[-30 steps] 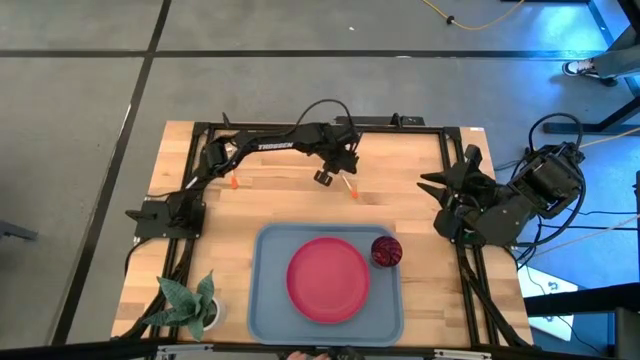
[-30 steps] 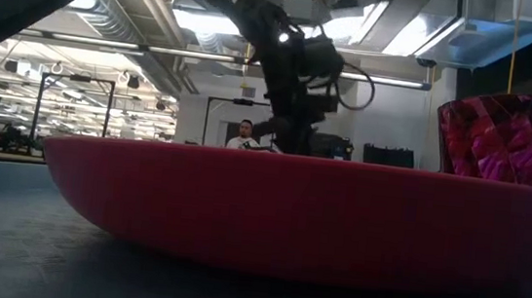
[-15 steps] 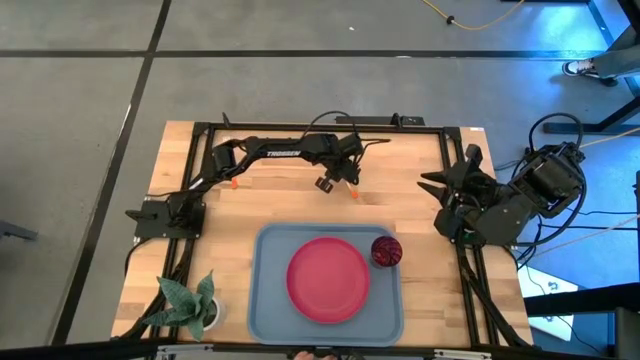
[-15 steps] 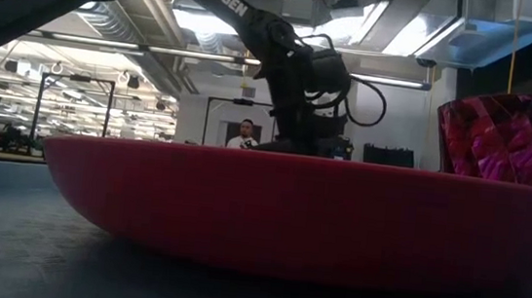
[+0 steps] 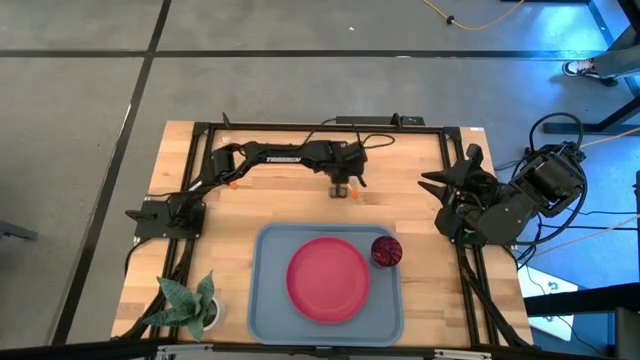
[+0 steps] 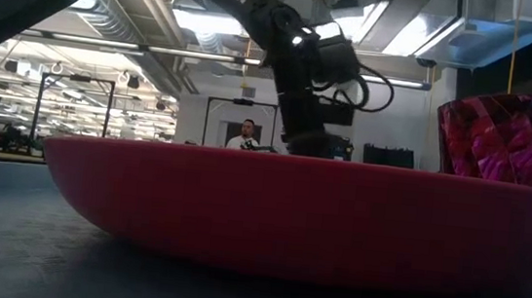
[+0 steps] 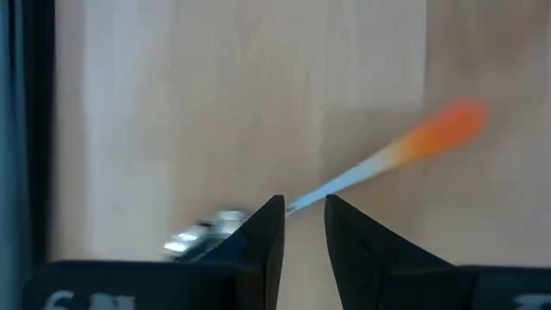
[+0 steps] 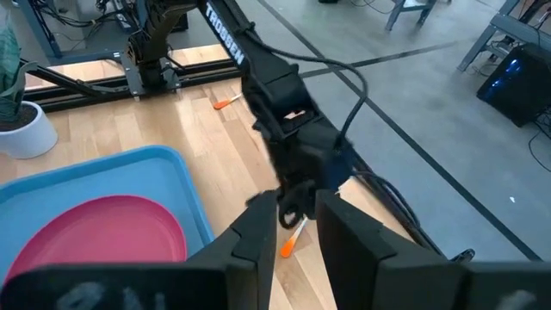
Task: Pick and place plate/cup/fork/spoon on tray
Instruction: Put the orange spoon on the blue serving tray to the left of the pink plate
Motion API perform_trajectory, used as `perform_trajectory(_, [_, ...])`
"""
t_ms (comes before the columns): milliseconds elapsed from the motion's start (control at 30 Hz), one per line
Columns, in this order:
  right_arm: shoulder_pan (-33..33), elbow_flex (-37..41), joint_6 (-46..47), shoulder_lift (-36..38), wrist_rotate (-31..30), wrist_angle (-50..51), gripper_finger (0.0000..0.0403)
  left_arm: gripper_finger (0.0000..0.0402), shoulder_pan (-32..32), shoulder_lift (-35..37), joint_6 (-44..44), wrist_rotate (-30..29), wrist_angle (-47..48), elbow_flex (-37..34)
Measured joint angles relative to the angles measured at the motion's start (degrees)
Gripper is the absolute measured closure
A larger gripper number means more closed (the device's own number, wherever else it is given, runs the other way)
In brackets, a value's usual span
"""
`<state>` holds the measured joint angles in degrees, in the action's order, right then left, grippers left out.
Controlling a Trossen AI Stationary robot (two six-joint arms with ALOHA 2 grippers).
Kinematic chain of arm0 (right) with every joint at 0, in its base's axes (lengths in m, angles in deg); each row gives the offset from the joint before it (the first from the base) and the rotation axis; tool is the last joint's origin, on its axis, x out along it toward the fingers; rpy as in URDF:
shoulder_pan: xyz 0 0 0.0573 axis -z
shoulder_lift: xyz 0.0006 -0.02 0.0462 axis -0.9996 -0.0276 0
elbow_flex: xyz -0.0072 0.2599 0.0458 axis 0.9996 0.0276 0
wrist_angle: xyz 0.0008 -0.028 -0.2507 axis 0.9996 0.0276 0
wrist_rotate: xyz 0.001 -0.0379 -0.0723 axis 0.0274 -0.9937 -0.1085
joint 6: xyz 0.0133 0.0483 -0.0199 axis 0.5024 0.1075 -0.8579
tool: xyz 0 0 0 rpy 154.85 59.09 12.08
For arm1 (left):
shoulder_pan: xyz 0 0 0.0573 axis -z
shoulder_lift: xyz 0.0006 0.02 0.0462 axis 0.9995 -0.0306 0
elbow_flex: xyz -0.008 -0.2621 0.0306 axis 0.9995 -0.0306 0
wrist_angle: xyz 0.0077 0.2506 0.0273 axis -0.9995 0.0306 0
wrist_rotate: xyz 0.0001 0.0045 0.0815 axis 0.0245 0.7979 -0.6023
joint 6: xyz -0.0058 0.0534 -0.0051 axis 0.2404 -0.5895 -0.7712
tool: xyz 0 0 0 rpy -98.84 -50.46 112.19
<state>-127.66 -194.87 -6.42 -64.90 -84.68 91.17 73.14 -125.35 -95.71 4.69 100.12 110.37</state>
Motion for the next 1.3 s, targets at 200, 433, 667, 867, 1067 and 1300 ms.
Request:
perform_trajectory(200, [0.0, 0.0, 0.0, 0.0, 0.0, 0.0, 0.0313, 0.0323, 1.7, 0.0, 35.7, -0.1, -0.3, 0.0])
perform_trajectory(433, [0.0, 0.0, 0.0, 0.0, 0.0, 0.0, 0.0313, 0.0323, 0.2, 0.0, 51.3, 3.8, -0.6, 0.0])
perform_trajectory(667, [0.0, 0.0, 0.0, 0.0, 1.2, 0.0, 0.0313, 0.0323, 0.3, 0.0, 56.2, 7.9, -0.7, 0.0])
perform_trajectory(867, [0.0, 0.0, 0.3, 0.1, 1.7, 0.0, 0.0313, 0.0323, 1.5, 0.0, 60.3, 6.8, -0.7, 0.0])
perform_trajectory(1067, [0.0, 0.0, 0.4, 0.1, 2.2, 0.0, 0.0313, 0.0323, 0.8, 0.0, 63.2, 6.5, -0.7, 0.0])
perform_trajectory(1300, [5.4, 0.0, 1.5, 0.1, 5.8, 0.0, 0.0313, 0.0323, -0.4, 1.4, 61.9, 9.1, 0.1, -0.1])
